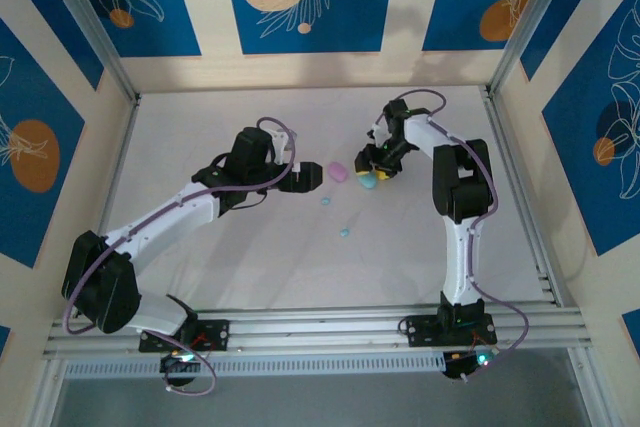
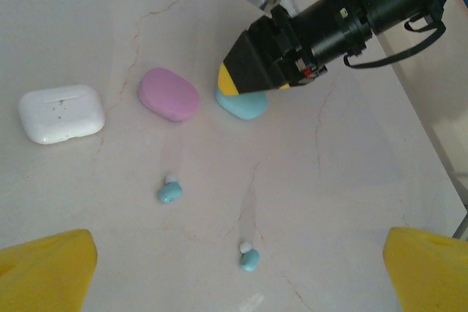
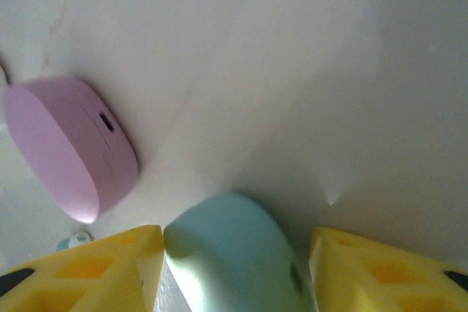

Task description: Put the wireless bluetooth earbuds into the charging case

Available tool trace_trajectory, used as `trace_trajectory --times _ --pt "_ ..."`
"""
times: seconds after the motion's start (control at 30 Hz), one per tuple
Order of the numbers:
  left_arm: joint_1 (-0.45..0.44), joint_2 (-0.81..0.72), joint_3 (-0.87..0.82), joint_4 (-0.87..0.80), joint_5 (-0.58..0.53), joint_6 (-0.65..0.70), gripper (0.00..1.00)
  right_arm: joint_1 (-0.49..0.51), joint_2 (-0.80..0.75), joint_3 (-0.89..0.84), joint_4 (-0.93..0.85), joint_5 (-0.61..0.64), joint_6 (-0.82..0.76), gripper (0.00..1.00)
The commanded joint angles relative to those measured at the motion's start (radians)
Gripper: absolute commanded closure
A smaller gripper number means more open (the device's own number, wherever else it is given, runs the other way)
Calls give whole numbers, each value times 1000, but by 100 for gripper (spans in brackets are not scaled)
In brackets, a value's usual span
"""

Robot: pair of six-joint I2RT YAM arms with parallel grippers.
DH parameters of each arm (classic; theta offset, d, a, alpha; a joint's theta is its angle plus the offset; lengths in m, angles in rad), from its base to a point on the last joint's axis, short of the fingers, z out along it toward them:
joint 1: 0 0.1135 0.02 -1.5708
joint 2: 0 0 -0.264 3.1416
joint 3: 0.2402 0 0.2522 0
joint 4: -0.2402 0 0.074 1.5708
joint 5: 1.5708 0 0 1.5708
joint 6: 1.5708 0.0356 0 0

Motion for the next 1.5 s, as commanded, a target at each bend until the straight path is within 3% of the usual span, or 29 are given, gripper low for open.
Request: trace_trajectory --times 0.0,0.17,0.27,0.53,0.87,1.0,1.1,1.23,1.47 --pt "-8 13 31 -5 7 9 0 28 -79 -41 -11 48 -28 44" --pt "-9 10 30 -9 2 16 0 70 -81 -55 -6 207 -39 41" --pt "-8 9 29 -11 2 16 0 108 -74 -55 -9 322 -46 30" --pt "-9 6 34 -20 0 24 0 175 -83 -95 -19 457 -22 33" --pt "-9 2 37 -22 -9 27 0 184 -137 -184 55 442 -3 55" --pt "-8 -55 9 -15 -128 14 0 198 -204 -225 104 440 -2 61" --pt "-7 -127 -54 43 -218 21 0 205 -310 -287 167 415 3 63" --pt "-3 -184 -73 60 -253 52 0 215 -496 -393 278 351 -7 65" --pt "-1 -209 -70 162 -180 44 0 261 -806 -578 498 189 -134 67"
